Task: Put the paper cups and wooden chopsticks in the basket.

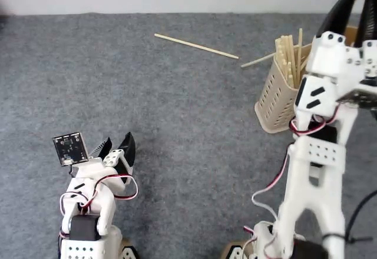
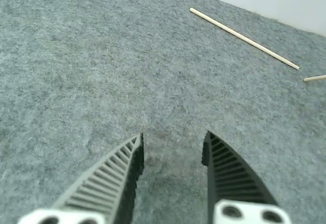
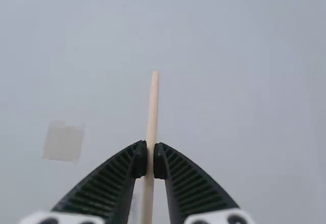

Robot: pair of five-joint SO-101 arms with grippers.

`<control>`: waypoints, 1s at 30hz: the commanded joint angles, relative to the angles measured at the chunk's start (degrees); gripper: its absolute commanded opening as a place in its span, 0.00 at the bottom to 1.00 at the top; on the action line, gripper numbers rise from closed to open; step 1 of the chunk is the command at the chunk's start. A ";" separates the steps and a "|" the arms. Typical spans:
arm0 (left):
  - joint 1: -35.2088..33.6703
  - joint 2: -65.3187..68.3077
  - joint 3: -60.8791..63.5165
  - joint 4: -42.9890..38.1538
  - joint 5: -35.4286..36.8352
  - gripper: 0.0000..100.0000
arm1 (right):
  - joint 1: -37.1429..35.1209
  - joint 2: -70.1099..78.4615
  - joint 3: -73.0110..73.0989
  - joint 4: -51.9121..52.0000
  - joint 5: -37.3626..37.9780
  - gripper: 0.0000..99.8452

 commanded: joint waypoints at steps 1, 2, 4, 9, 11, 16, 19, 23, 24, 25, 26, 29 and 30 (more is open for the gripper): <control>-0.09 -0.79 -0.31 0.18 -0.70 0.19 | -0.66 4.70 -0.09 -10.59 -0.26 0.01; -0.09 -0.79 -0.31 0.18 -0.70 0.19 | -0.66 6.20 -0.09 -12.70 -0.26 0.01; -0.09 -0.79 -0.31 0.18 -0.70 0.19 | -0.66 9.01 -0.09 -16.22 -0.18 0.01; -0.09 -0.79 -0.31 0.18 -0.70 0.19 | -0.66 15.78 -0.09 -22.46 -0.09 0.01; -0.09 -0.79 -0.31 0.18 -0.70 0.19 | -0.66 18.42 -0.09 -25.10 0.00 0.01; -0.09 -0.79 -0.31 0.18 -0.70 0.19 | -0.92 22.02 3.25 -32.48 4.84 0.01; -0.09 -0.79 -0.31 0.18 -0.70 0.19 | -2.59 20.62 9.32 -34.51 8.79 0.01; -0.09 -0.79 -0.31 0.18 -0.70 0.19 | -3.47 14.90 15.56 -33.71 10.46 0.01; -0.09 -0.79 -0.31 0.18 -0.70 0.19 | -3.91 13.23 16.09 -32.31 10.55 0.01; -0.09 -0.79 -0.31 0.18 -0.70 0.19 | -4.00 11.56 16.26 -30.29 10.55 0.01; -0.09 -0.79 -0.31 0.18 -0.70 0.19 | -4.00 9.89 16.35 -28.00 10.55 0.01; -0.09 -0.79 -0.31 0.18 -0.70 0.19 | -4.09 4.53 16.35 -19.74 10.55 0.02; -0.09 -0.79 -0.31 0.18 -0.70 0.19 | -4.26 2.68 16.44 -17.10 10.46 0.05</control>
